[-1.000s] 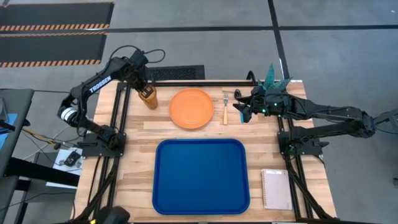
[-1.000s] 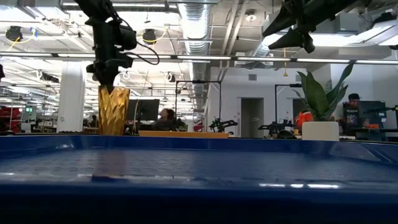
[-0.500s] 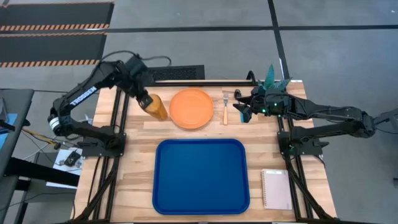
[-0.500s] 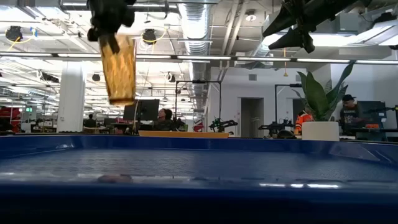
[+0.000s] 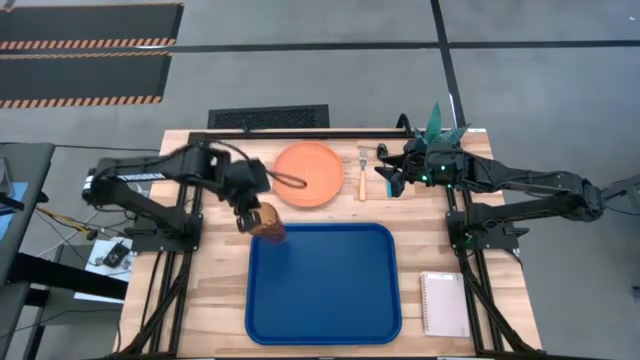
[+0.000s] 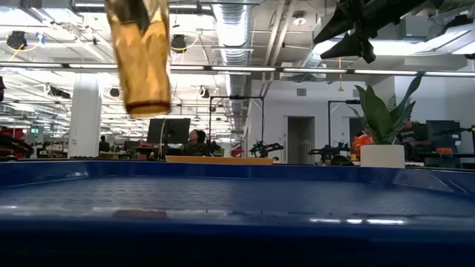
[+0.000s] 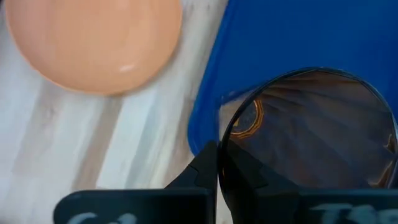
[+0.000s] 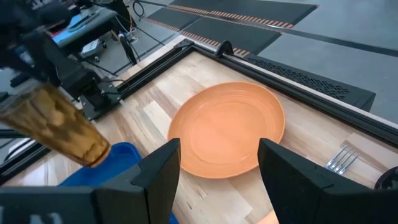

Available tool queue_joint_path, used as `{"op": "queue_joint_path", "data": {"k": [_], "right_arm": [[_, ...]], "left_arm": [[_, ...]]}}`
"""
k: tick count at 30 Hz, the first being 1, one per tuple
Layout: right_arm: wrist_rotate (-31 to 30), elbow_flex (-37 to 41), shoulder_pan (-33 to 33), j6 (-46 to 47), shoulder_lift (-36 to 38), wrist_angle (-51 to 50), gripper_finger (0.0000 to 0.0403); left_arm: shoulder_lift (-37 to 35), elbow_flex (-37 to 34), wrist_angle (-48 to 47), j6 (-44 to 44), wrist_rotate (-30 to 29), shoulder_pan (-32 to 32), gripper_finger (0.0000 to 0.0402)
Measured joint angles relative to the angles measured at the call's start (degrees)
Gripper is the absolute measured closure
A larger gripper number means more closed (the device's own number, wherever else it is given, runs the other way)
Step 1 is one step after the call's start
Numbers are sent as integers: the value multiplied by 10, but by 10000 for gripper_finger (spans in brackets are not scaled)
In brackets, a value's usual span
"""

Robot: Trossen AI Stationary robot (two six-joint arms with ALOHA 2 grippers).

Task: Pick and place plate/cup/fork/spoon on tray
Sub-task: Put the yellow cup on the blue serving tray

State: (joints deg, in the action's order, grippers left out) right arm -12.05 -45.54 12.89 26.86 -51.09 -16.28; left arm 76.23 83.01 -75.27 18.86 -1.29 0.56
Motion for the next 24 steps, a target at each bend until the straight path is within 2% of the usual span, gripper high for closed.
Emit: {"op": "queue_joint_path", "data": {"k": [6,15,24], "right_arm": [[0,1,0,1,0,-1,163],[0,1,0,-2,0,-2,163],[0,1,0,-4,0,-12,163]], "left_arm": [[37,-1,-32,16,-56,-65,401],[47,-67,15,20,-52,-74,401],[46,-98,59,-12,-46,-56,401]]}}
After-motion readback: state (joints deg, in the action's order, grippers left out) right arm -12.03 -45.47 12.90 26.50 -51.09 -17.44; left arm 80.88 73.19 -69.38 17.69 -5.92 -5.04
